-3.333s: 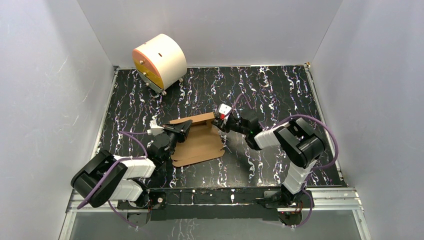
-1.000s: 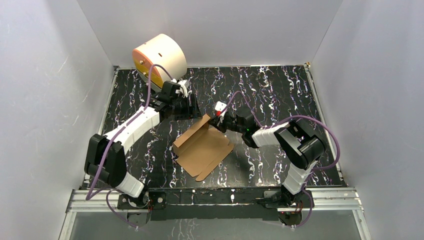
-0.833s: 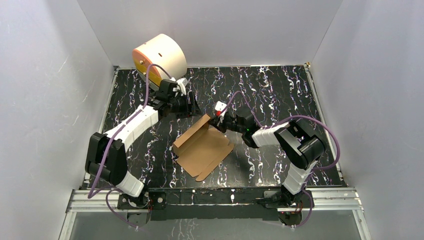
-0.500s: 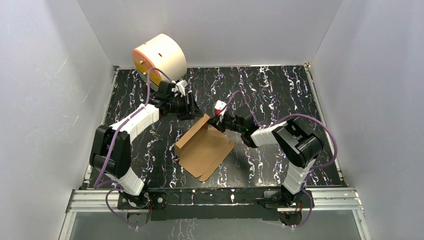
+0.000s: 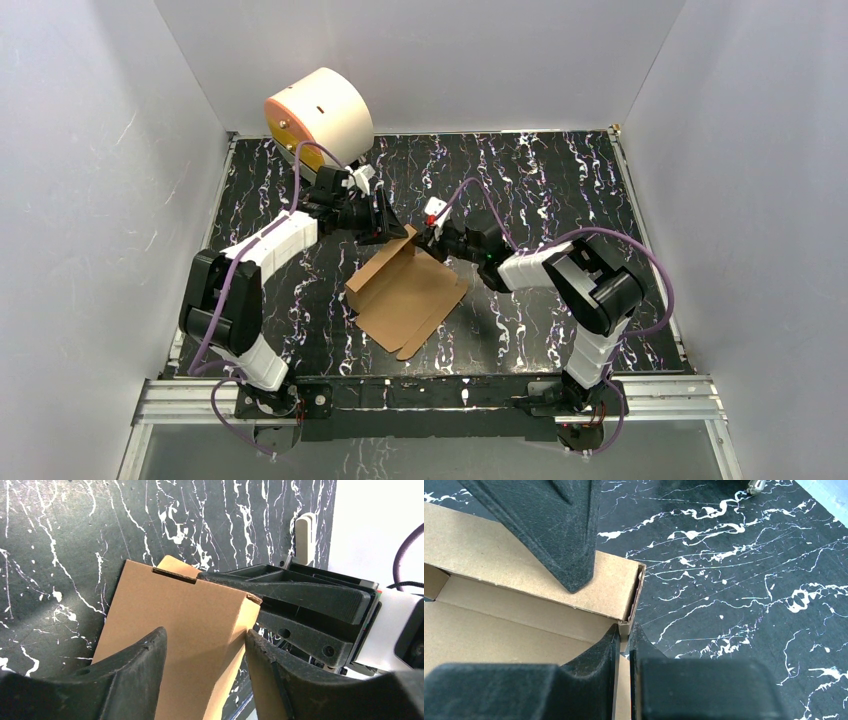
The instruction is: Fold the paper box
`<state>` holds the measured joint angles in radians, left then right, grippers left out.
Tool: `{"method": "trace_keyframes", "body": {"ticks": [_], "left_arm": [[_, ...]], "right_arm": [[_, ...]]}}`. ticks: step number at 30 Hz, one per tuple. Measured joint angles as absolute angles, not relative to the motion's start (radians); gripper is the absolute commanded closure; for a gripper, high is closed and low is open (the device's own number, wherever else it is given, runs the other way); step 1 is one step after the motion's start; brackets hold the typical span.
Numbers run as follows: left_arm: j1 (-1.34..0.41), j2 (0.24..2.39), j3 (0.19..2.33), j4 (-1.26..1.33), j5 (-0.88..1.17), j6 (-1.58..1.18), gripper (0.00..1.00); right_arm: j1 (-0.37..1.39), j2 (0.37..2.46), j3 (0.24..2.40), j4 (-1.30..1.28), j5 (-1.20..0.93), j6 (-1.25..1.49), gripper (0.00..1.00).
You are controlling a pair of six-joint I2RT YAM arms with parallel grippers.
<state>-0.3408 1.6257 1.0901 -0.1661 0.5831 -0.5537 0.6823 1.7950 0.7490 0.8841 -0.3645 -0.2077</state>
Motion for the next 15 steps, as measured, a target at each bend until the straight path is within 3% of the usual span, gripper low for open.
{"method": "trace_keyframes", "body": {"ticks": [4, 15], "left_arm": [[-0.336, 1.632, 1.090, -0.158, 0.612, -0.564, 0.53], [-0.301, 1.666, 1.090, -0.130, 0.690, -0.591, 0.56]], "right_arm": [[0.685, 1.797, 0.764, 0.865, -0.360, -0.208, 0.80], [0.686, 1.876, 0.789, 0.955, -0.396, -0.222, 0.75]]}}
